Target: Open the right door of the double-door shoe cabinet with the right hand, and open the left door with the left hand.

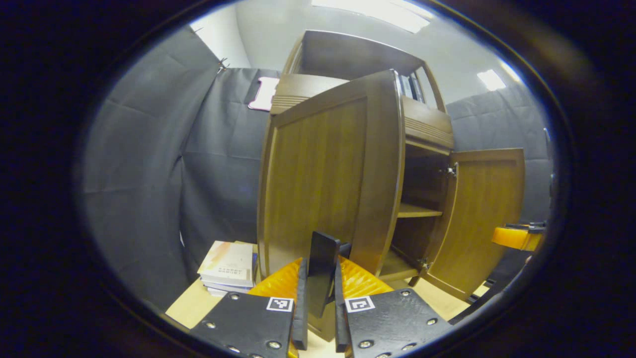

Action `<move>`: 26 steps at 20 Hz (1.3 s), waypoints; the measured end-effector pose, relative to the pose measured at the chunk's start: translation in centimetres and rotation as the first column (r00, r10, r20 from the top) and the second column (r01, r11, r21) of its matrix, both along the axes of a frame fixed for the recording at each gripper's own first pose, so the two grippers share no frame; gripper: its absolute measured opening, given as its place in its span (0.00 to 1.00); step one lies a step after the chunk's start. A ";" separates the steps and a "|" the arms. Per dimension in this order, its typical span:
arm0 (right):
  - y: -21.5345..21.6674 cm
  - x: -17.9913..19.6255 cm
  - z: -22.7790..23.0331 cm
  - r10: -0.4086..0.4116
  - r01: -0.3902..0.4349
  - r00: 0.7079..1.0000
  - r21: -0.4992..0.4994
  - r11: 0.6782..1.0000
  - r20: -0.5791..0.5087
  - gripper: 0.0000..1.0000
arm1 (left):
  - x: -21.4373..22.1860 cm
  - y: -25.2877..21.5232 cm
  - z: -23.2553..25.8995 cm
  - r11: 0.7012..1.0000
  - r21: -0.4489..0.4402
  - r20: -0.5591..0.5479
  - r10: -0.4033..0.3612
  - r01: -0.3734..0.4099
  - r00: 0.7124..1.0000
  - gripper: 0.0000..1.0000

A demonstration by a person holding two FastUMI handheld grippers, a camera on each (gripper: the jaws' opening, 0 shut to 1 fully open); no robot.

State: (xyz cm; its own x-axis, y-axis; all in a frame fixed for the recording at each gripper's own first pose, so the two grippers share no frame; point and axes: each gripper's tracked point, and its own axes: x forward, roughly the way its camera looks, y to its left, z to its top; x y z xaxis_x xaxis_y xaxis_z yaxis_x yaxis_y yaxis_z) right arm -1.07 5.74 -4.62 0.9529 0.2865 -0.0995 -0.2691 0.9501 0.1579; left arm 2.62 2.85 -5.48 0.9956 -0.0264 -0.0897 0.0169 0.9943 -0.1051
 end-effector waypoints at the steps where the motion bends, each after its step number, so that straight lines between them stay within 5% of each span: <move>1: 0.1 0.1 0.2 -0.001 0.001 1.000 0.000 1.000 0.006 0.93 | -0.4 0.8 0.2 1.000 0.008 0.008 -0.006 0.006 1.000 0.24; 9: 0.4 -0.3 0.7 -0.006 0.006 1.000 -0.025 1.000 0.011 1.00 | -2.8 7.1 0.7 0.997 0.083 0.037 -0.007 0.004 0.999 0.24; 11: 0.4 -0.5 0.7 -0.014 0.015 1.000 -0.038 0.999 0.009 0.92 | -3.4 9.2 0.6 0.995 0.096 0.037 -0.001 -0.003 0.999 0.25; 18: -0.1 -1.6 1.8 -0.054 0.056 0.998 -0.099 0.994 0.017 0.98 | -4.0 15.0 0.5 0.997 0.065 0.051 0.025 -0.028 0.998 0.22; 21: -0.4 -1.4 2.4 -0.072 0.074 0.997 -0.124 0.990 0.024 0.98 | -4.0 16.2 0.3 0.999 -0.031 0.064 0.040 -0.038 0.997 0.25; 26: -1.2 -1.2 2.9 -0.080 0.083 0.996 -0.130 0.988 0.030 0.94 | -4.3 16.5 0.6 0.996 0.044 0.047 0.074 -0.076 0.996 0.24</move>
State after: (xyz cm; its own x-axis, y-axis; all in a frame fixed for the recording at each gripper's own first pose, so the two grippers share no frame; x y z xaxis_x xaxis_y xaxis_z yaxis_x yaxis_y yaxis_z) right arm -2.26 4.57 -1.72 0.9751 0.1937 -0.1075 -0.1921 0.9811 0.0254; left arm -1.67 19.39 -4.90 0.9977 0.0513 -0.0439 -0.0539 0.9967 -0.0606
